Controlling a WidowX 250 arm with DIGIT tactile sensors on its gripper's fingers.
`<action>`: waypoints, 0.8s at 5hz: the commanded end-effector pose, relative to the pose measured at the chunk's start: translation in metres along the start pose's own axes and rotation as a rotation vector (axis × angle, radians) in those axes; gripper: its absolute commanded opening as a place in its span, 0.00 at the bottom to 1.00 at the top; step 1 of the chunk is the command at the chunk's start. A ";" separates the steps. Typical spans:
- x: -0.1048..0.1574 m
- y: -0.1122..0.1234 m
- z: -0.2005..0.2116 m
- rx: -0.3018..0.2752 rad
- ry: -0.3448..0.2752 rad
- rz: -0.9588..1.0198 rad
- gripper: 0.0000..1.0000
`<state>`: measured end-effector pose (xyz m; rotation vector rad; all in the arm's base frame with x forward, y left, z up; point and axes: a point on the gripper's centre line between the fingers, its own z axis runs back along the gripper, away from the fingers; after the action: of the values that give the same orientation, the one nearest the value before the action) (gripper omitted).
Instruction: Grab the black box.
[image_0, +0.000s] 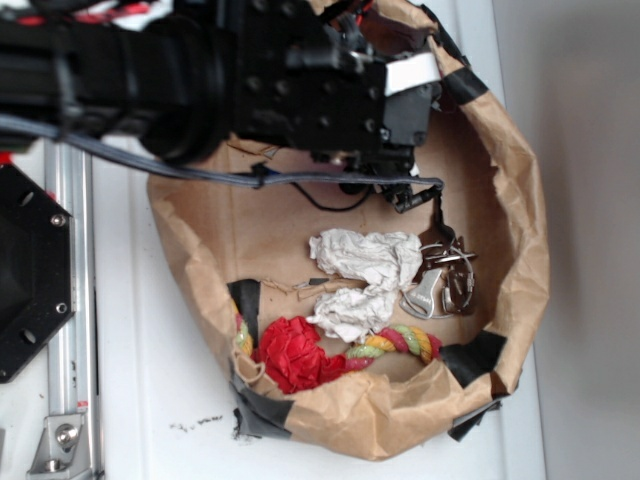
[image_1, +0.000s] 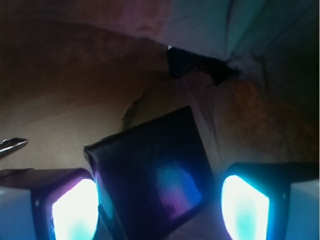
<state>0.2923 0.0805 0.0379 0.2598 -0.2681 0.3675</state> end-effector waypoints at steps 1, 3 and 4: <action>0.013 0.025 -0.005 0.041 -0.030 0.063 1.00; 0.008 0.002 -0.027 0.048 0.012 -0.014 1.00; 0.006 -0.005 -0.028 0.045 0.022 -0.023 1.00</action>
<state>0.3121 0.0807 0.0206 0.3032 -0.2649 0.3784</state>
